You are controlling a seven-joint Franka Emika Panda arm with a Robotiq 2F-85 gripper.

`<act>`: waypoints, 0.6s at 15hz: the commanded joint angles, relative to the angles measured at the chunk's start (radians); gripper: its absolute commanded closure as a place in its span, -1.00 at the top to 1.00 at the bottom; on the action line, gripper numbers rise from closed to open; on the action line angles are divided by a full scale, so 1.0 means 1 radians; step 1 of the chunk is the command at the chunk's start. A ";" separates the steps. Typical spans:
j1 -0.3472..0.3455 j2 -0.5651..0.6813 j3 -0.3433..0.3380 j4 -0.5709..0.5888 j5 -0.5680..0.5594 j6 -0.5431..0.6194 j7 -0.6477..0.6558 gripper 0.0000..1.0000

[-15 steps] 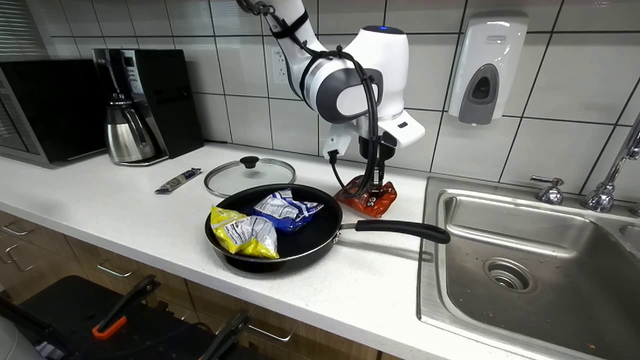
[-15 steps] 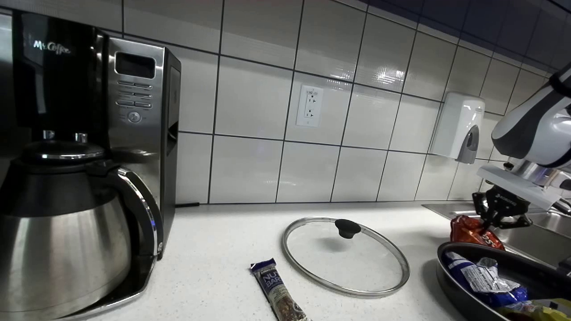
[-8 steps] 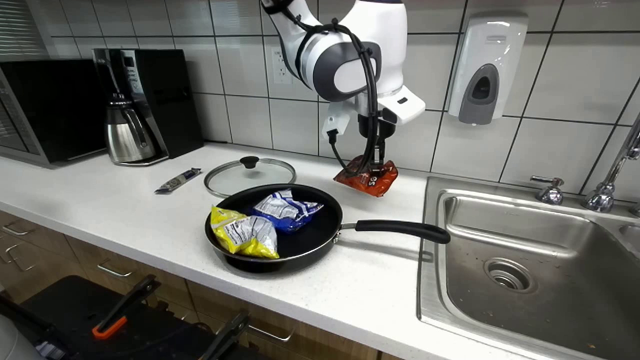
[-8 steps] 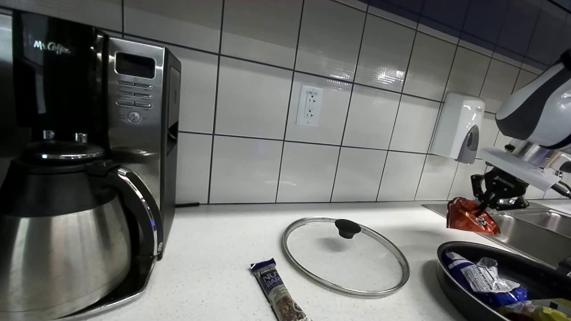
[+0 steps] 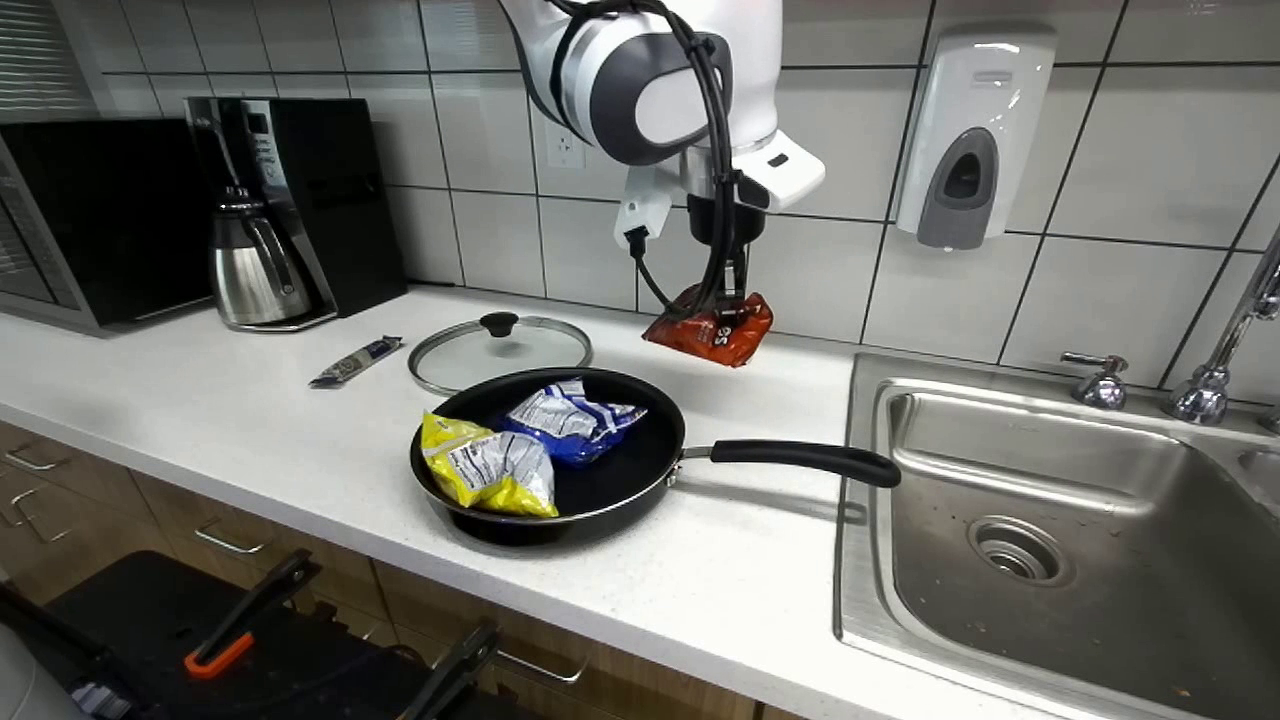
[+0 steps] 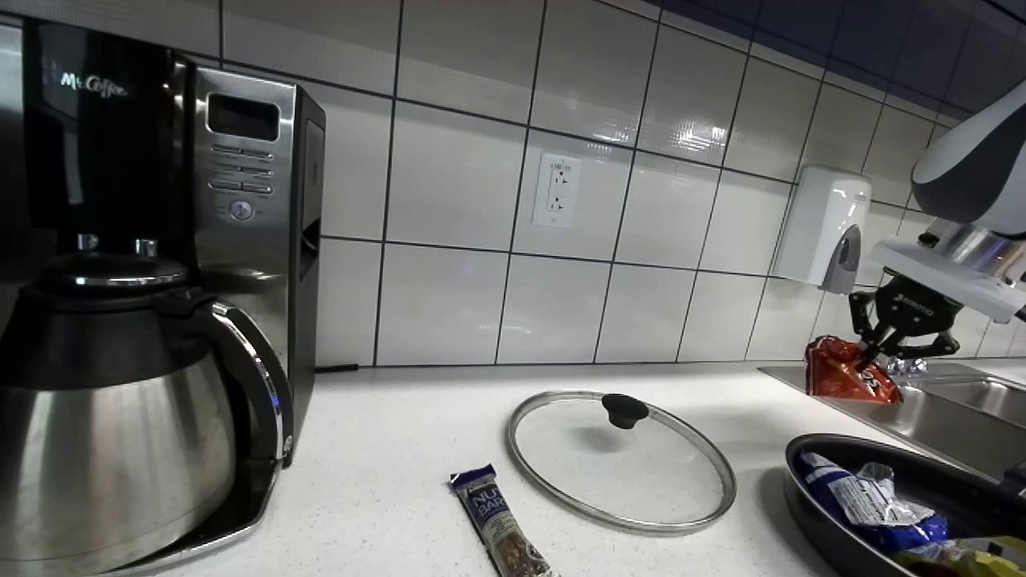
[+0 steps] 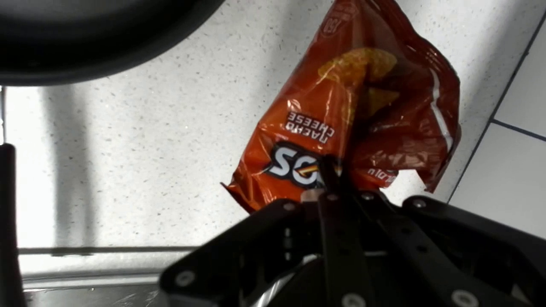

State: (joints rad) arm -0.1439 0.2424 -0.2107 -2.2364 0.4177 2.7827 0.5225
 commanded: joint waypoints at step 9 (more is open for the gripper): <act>0.016 -0.265 -0.001 -0.263 -0.216 -0.048 0.055 -1.00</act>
State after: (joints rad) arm -0.1234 0.0685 -0.2113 -2.4276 0.2567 2.7740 0.5430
